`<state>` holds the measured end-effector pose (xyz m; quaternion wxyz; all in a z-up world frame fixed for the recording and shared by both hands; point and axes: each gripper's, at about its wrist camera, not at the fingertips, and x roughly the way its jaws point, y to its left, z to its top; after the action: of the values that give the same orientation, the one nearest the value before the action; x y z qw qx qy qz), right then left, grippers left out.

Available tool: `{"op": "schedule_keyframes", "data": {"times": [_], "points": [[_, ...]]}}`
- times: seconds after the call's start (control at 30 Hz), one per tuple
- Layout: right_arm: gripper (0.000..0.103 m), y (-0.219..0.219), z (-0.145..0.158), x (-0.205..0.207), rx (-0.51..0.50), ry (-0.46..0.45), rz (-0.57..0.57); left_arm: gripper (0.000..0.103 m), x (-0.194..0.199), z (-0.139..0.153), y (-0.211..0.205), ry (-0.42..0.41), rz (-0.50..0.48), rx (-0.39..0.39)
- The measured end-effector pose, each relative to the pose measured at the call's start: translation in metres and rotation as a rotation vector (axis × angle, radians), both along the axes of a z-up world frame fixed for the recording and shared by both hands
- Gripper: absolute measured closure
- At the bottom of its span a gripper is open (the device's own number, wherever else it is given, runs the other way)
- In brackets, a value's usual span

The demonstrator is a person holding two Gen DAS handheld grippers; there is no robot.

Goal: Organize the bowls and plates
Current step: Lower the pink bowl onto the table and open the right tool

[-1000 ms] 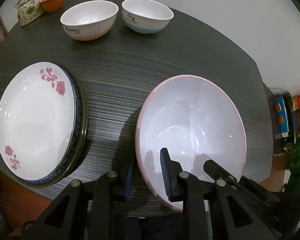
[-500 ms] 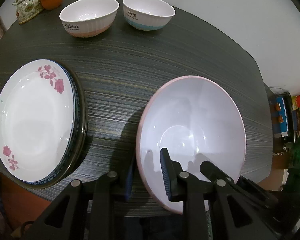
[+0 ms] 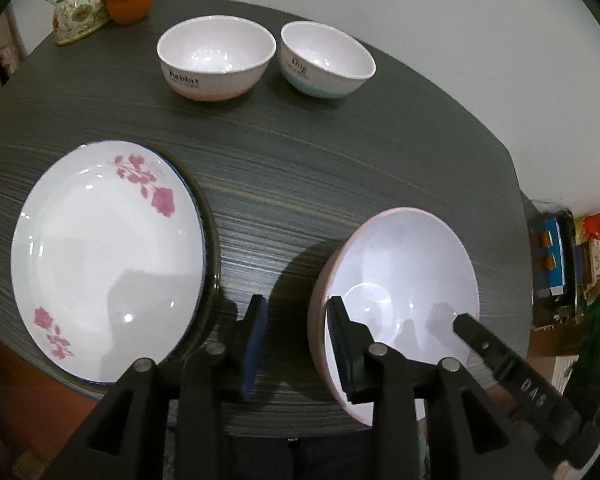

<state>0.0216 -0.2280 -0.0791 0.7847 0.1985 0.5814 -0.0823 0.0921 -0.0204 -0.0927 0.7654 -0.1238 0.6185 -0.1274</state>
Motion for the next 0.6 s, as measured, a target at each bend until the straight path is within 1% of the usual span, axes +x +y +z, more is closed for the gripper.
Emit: {"op": "schedule_keyframes", "data": {"times": [0.07,0.17,0.27,0.4,0.47,0.6], "points": [[0.05,-0.004,0.006,0.001,-0.004,-0.015,-0.012,0.071,0.0,0.003,0.002,-0.003,-0.012,-0.031],[0.05,-0.005,0.014,0.006,-0.012,-0.036,-0.013,0.071,0.001,0.005,0.007,0.023,-0.013,-0.083],[0.05,-0.002,0.022,0.008,-0.01,-0.051,-0.003,0.071,0.005,0.016,0.011,0.003,-0.018,-0.106],[0.05,0.009,0.034,0.015,-0.023,-0.084,0.043,0.071,0.011,0.032,0.023,-0.011,-0.024,-0.176],[0.05,0.018,0.042,0.021,-0.027,-0.11,0.078,0.071,0.017,0.039,0.035,-0.035,-0.006,-0.174],[0.05,0.04,0.053,0.033,0.005,-0.131,0.163,0.071,0.029,0.048,0.063,-0.071,0.058,-0.121]]}}
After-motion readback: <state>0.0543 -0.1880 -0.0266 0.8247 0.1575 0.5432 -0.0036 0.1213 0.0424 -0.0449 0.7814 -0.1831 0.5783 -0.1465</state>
